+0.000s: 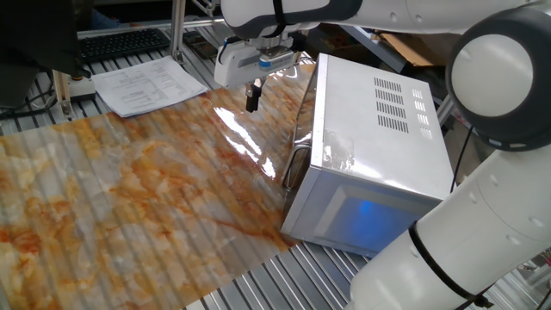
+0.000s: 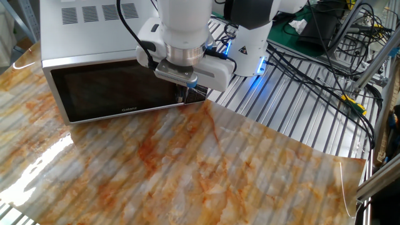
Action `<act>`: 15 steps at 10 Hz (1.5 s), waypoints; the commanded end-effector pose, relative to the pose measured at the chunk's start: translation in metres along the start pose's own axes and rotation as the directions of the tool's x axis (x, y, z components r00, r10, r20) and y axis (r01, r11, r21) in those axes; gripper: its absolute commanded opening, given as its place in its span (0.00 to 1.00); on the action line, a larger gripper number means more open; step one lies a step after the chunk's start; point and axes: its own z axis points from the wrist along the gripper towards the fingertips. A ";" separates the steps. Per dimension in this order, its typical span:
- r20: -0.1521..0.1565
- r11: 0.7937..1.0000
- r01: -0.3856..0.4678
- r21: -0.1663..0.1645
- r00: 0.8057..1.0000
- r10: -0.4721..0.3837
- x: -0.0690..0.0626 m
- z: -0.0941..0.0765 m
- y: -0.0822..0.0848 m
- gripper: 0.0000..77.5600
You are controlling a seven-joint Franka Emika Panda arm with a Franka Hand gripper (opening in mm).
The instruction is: Open the microwave door
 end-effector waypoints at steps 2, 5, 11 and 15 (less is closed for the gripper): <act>0.042 0.996 -0.085 0.007 0.995 0.085 0.000 -0.001 0.000 0.00; 0.009 0.993 -0.121 0.013 0.993 0.121 0.000 -0.001 0.000 0.00; -0.025 0.997 -0.067 0.027 0.997 0.068 -0.001 0.003 0.000 0.00; -0.055 0.999 -0.032 0.043 0.998 0.034 0.005 0.013 0.001 0.00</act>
